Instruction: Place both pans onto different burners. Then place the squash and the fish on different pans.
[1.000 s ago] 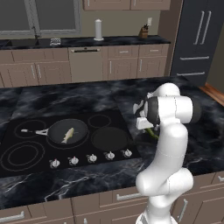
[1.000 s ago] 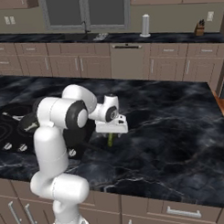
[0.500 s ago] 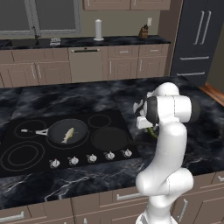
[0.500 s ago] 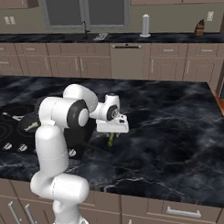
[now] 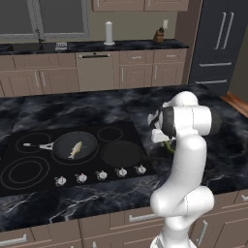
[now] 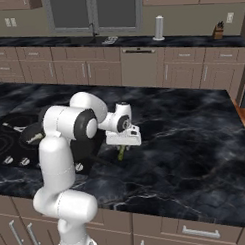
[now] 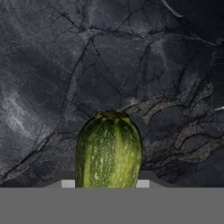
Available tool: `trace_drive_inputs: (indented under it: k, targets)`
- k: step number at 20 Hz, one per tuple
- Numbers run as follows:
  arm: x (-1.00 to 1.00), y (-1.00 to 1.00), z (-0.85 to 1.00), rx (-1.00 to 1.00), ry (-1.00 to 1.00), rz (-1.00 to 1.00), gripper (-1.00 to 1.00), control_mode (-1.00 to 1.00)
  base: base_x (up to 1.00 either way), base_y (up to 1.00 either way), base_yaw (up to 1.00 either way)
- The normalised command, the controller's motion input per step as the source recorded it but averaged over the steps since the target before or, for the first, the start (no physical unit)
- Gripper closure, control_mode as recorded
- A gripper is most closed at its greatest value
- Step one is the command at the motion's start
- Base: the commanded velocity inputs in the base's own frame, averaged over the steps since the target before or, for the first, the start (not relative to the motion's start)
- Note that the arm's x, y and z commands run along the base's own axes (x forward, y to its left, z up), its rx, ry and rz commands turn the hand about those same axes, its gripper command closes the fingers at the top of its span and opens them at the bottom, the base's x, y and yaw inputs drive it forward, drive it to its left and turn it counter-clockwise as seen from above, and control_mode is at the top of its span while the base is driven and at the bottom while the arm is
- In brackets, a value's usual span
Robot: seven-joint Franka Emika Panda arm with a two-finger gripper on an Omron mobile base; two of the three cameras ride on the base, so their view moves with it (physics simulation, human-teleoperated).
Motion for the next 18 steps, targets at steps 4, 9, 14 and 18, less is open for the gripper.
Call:
trace_drive_inputs:
  k: [4,9,14,18]
  targets:
    - [-0.03,0.0,0.54,0.0,0.0,0.0,1.0,-1.0,0.0,0.0,0.0]
    - [-0.25,0.15,0.85,0.0,0.0,0.0,1.0,-1.0,0.0,0.0,0.0]
    - [-0.56,0.45,0.42,0.0,0.0,0.0,1.0,-1.0,0.0,0.0,0.0]
    - [-0.67,0.61,0.11,0.0,0.0,0.01,1.0,-1.0,0.0,0.0,0.0]
